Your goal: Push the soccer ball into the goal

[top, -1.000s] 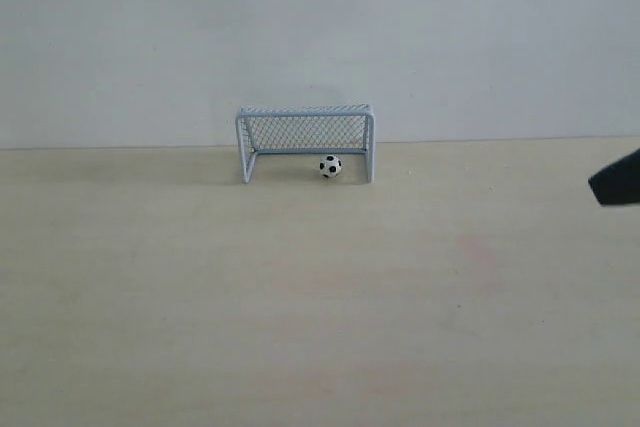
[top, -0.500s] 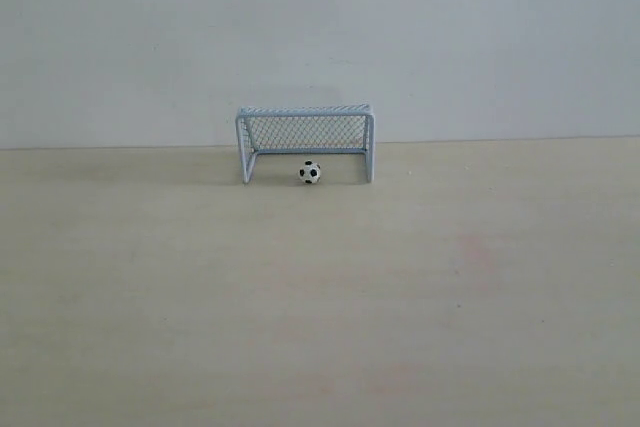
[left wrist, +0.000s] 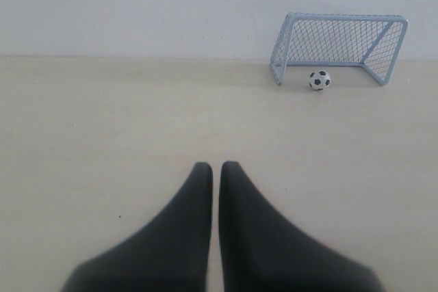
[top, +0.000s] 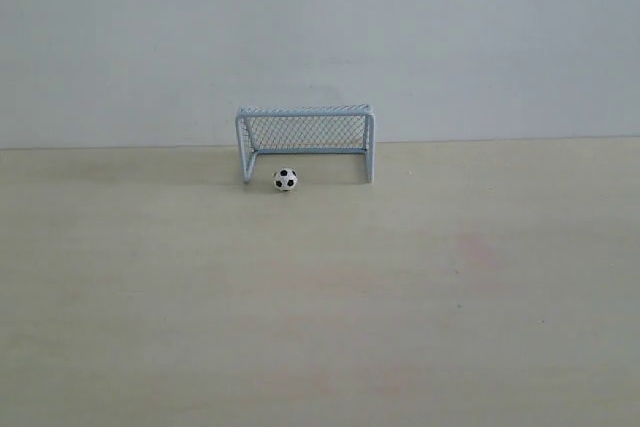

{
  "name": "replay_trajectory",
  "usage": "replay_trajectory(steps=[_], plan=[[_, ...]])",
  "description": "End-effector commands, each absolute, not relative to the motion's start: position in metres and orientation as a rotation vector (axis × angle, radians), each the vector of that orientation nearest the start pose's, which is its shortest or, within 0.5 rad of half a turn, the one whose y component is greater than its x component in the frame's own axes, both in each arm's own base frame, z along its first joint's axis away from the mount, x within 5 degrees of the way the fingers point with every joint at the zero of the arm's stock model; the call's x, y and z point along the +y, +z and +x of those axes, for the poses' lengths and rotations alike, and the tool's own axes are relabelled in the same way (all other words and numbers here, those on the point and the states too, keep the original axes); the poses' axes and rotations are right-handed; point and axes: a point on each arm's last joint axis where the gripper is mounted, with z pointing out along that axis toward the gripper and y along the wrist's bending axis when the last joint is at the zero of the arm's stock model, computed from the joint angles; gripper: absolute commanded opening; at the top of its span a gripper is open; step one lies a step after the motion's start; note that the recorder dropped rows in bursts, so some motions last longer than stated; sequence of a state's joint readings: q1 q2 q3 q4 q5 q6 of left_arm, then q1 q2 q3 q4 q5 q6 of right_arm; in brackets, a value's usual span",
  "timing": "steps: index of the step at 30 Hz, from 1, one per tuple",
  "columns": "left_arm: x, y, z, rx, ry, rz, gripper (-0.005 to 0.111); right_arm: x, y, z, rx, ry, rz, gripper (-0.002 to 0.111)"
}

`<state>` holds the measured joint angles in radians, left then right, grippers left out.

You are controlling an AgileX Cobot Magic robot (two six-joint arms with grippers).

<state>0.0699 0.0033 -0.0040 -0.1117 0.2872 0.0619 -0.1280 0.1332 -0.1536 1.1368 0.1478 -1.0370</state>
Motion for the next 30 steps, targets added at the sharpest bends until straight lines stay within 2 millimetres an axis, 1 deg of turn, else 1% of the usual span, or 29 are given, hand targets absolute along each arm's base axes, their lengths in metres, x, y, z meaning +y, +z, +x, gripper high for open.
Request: replay_trajectory(steps=[1,6,9,10,12,14,21,27,29,30], plan=[[0.001,0.187,0.055,1.768,-0.012,-0.087,0.004,0.005,0.25,0.063,1.533,0.071,0.043,0.0],[0.001,0.187,0.055,1.768,-0.012,-0.087,0.004,0.006,0.244,0.063,1.604,0.039,-0.001,0.0],[0.001,0.187,0.055,1.768,-0.012,-0.087,0.004,0.003,0.238,0.063,1.662,0.023,0.044,0.0],[0.001,0.187,0.055,1.768,-0.012,-0.087,0.004,0.0,0.237,0.062,1.673,0.021,0.088,0.0],[0.001,0.187,0.055,1.768,-0.012,-0.087,0.004,-0.003,0.236,0.062,1.68,0.034,0.16,0.0],[0.001,0.187,0.055,1.768,-0.012,-0.087,0.004,-0.005,0.236,0.062,1.682,0.016,0.181,0.0],[0.001,0.187,0.055,1.768,-0.012,-0.087,0.004,-0.006,0.236,0.055,1.663,-0.058,0.123,0.0],[0.001,0.187,0.055,1.768,-0.012,-0.087,0.004,-0.005,0.234,0.047,1.657,-0.069,0.111,0.0],[0.001,0.187,0.055,1.768,-0.012,-0.087,0.004,-0.005,0.23,0.048,1.66,-0.095,0.099,0.0],[0.001,0.187,0.055,1.768,-0.012,-0.087,0.004,-0.006,0.221,0.05,1.666,-0.094,0.101,0.0]])
